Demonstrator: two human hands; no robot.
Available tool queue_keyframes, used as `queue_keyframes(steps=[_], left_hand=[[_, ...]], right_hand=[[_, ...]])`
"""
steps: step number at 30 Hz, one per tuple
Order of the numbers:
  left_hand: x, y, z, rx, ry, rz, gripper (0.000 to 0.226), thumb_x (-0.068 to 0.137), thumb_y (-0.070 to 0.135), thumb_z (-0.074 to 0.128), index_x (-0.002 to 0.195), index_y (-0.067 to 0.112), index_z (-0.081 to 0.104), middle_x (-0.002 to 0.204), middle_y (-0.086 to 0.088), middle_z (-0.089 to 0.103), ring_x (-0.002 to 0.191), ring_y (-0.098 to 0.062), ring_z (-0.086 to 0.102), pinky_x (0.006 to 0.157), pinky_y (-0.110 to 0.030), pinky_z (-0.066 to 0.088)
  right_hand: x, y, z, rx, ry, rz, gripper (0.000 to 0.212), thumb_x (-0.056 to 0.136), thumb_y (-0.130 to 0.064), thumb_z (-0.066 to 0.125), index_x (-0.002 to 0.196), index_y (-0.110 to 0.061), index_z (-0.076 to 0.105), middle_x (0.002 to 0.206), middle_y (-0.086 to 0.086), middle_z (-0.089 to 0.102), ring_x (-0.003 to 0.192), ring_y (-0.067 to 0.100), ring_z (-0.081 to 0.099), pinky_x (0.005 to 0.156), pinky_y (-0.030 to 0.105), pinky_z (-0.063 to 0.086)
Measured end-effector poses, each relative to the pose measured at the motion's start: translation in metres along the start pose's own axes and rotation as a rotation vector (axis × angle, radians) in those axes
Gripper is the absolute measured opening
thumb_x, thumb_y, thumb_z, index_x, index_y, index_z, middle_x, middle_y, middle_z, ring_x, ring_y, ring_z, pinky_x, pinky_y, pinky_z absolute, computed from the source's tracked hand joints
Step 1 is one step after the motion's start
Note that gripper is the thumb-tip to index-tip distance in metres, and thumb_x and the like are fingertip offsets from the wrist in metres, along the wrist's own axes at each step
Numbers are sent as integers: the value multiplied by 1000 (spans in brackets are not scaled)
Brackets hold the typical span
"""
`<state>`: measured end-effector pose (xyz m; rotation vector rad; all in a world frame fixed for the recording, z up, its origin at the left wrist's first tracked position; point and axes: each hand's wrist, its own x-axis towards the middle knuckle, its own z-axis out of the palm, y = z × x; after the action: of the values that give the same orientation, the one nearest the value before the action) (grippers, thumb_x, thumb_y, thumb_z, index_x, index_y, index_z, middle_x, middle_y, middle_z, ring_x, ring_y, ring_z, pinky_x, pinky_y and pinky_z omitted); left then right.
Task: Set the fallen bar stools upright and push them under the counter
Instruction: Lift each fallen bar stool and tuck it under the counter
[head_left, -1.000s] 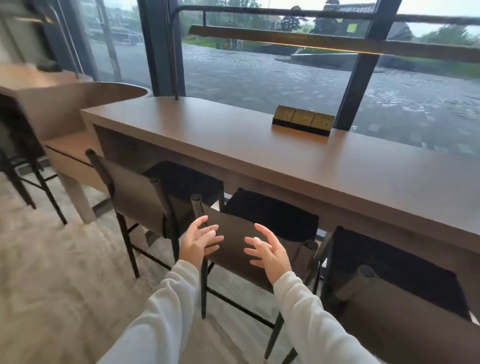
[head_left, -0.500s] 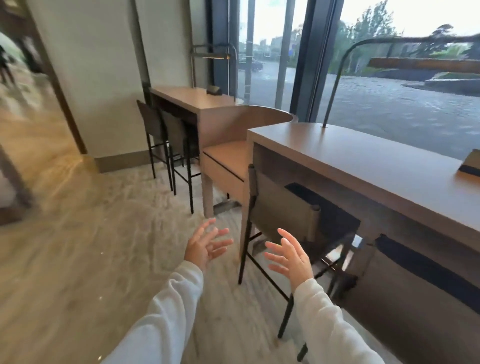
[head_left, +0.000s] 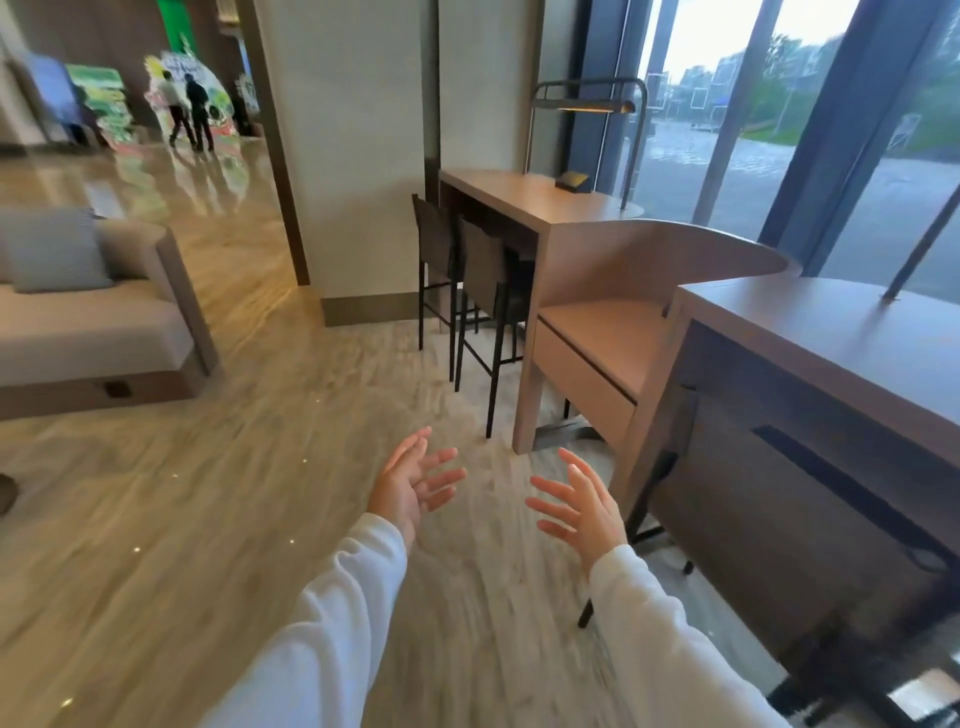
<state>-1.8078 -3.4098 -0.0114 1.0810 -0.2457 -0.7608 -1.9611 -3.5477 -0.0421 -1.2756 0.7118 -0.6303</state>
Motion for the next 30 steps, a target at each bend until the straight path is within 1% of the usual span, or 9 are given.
queue_keyframes(steps=[2,6,11,15,18,23,27,30], left_hand=[[33,10,-1,0,8,1,26,97,25,43,122,20,49,104,-12,65,83,-30,64,73,-36,47],[108,34,-5,-1,46,11,29,97,26,44,125,19,48,105,-12,66,84,-30,65,75,-37,48],[210,70,-17,-1,75,30,29,97,26,44,124,19,50,107,-13,66,83,-27,68,75,-37,50],[264,86,-30,-10,94,40,29,97,26,43,124,19,50,110,-13,66,86,-28,67,77,-37,51],[318,97,-47,-21,102,38,29,97,26,44,124,19,50,109,-13,67,86,-28,68,78,-38,50],[416,116,-78,-24,84,6,28,97,26,44,123,19,50,105,-12,67,77,-23,70,77,-37,50],[509,143,-104,-3,45,-14,29,97,27,43,125,18,50,106,-12,67,85,-27,67,78,-37,50],[573,172,-116,33,3,-26,28,97,28,44,123,20,52,106,-11,68,84,-26,68,78,-38,51]], right_hand=[[39,-1,15,7,-28,3,21,95,-47,43,112,-46,55,96,-7,75,87,20,72,67,30,56],[124,-12,45,24,-63,18,20,97,-44,41,111,-46,55,99,-3,75,88,21,72,68,32,55],[230,-31,88,5,-86,28,21,98,-42,40,113,-43,56,97,-3,74,86,20,72,63,27,55],[286,-32,114,-8,-103,54,21,98,-41,41,113,-41,56,98,-2,74,85,20,72,66,30,55],[335,-27,139,-16,-104,66,18,97,-42,43,110,-44,55,97,-3,74,84,18,72,64,28,56],[421,-16,184,-29,-67,72,18,97,-42,42,111,-44,54,99,-3,73,84,19,72,64,28,55],[501,-14,236,-16,-4,64,16,97,-44,41,108,-46,53,97,-5,73,85,18,72,66,29,55],[556,-22,270,14,43,68,16,97,-45,41,107,-47,53,94,-6,74,84,18,72,65,29,56]])
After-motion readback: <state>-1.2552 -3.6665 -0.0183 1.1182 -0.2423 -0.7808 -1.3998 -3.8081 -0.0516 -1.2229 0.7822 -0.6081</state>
